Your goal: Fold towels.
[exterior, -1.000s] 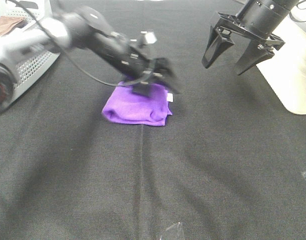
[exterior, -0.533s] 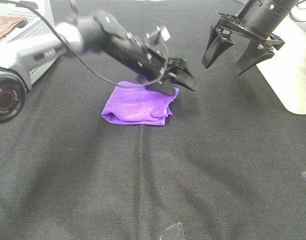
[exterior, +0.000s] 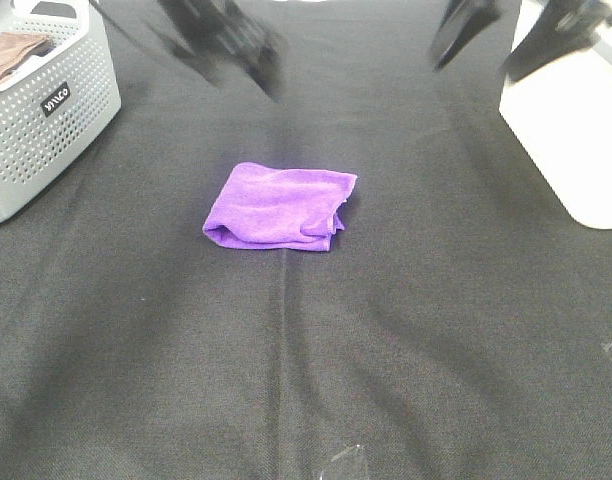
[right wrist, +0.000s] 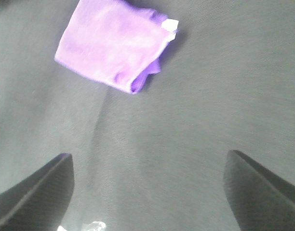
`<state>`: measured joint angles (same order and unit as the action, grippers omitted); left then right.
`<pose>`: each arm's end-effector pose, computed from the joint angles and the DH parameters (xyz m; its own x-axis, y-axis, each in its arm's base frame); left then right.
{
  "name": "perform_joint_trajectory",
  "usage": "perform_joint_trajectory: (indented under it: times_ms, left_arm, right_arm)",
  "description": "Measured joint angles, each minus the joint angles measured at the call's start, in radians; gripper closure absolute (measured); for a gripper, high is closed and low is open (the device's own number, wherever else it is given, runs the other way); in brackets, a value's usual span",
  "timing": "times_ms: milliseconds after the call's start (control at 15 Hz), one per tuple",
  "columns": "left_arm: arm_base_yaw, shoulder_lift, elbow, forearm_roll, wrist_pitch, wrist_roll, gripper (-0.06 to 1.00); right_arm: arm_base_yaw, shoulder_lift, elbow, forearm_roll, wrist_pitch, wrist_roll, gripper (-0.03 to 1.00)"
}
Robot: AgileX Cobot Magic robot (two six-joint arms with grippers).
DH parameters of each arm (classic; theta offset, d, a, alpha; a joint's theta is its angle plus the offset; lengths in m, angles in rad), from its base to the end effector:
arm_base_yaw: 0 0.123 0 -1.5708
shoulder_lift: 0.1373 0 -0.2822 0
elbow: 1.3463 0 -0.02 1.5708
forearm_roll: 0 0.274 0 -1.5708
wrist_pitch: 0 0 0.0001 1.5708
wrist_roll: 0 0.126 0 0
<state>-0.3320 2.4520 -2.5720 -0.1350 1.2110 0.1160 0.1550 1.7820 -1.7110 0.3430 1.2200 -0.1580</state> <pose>0.5352 -0.2013 0.2417 -0.7676 0.3362 -0.5456 0.4410 0.8949 -0.0690 0.4039 0.1034 0.3019 -0.9049 -0.1759 -0.3875 -0.2969 0.9133 0.2788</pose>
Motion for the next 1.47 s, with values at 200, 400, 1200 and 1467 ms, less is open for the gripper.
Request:
perform_joint_trajectory:
  times_ms: [200, 400, 1200, 1467]
  left_arm:
    - [0.174, -0.231, 0.226, 0.02, -0.001, -0.012, 0.18]
    - [0.36, -0.534, 0.564, 0.026, -0.002, 0.019, 0.18]
    - [0.432, -2.032, 1.825, 0.018, 0.005, 0.059, 0.18]
    - [0.432, -2.386, 1.97, 0.062, 0.007, 0.056, 0.18]
  right_arm:
    - [0.0, -0.112, 0.0, -0.084, 0.002, 0.039, 0.17]
    - [0.0, -0.239, 0.05, -0.113, -0.002, 0.046, 0.17]
    - [0.0, -1.41, 1.045, -0.119, -0.007, 0.071, 0.17]
    - [0.0, -1.693, 1.228, -0.174, -0.068, 0.072, 0.17]
